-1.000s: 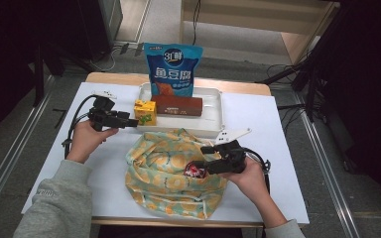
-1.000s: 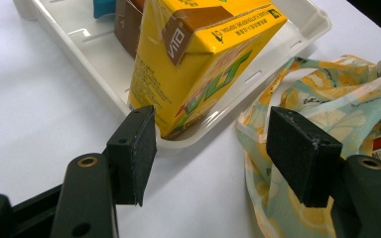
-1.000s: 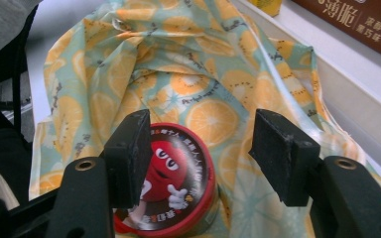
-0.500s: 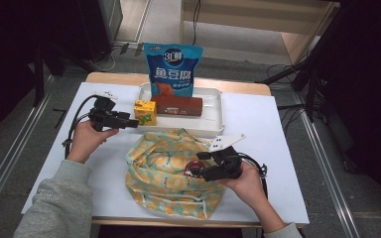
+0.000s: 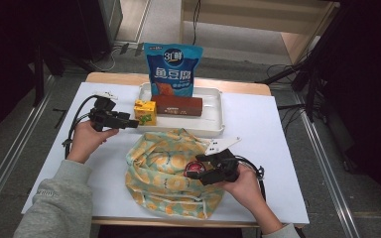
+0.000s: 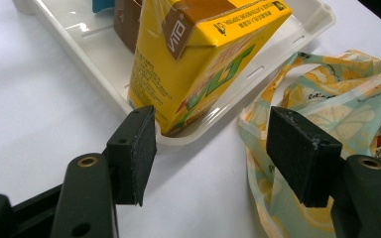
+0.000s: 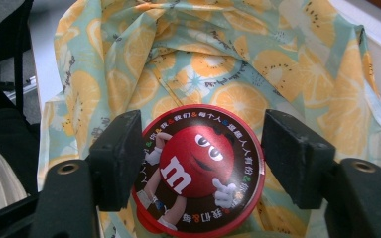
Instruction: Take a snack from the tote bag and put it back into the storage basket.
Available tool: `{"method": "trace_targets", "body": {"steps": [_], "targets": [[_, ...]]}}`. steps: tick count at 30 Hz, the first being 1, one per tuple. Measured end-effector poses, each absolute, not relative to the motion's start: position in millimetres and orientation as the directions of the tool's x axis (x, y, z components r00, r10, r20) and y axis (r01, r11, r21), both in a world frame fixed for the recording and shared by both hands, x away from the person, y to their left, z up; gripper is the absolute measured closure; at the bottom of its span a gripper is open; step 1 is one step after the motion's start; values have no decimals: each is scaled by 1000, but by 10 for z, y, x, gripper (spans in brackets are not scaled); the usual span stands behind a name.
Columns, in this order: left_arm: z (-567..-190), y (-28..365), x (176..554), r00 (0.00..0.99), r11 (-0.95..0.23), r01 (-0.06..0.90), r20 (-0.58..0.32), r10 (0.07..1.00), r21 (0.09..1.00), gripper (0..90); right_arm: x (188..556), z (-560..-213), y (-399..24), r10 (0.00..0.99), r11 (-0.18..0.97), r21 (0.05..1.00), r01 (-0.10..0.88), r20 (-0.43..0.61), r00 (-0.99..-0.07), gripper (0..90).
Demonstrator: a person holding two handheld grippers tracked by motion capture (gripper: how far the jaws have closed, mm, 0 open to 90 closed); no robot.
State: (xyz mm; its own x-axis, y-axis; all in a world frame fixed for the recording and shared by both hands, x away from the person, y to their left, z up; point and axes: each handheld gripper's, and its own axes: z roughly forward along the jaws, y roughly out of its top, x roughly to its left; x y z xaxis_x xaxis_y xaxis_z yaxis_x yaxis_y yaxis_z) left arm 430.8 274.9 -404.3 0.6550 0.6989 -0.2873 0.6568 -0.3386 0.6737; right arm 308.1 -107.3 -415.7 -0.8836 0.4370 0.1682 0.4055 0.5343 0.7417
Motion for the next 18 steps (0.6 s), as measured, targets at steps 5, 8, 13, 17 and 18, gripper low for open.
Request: {"method": "trace_targets", "body": {"steps": [5, 8, 13, 17, 18], "targets": [[-4047, 2747, 4308, 652, -336, 659, -289, 701, 673, 368, 3065, -4187, -1056, 437, 529, 744, 409, 174, -882, 280], [-4048, 2748, 4308, 652, -334, 660, -291, 700, 673, 368, 3058, -4207, -1062, 442, 518, 745, 420, 188, -877, 258], [-4051, 2748, 4308, 650, -334, 661, -292, 701, 672, 368, 3012, -4267, -1000, 449, 554, 718, 422, 169, -878, 218], [-4053, 2745, 4309, 651, -337, 662, -291, 701, 670, 368, 3004, -4317, -964, 447, 557, 720, 415, 162, -880, 213], [-4053, 2745, 4309, 651, -337, 662, -291, 701, 670, 368, 3007, -4331, -961, 445, 557, 718, 417, 166, -880, 213]]}}
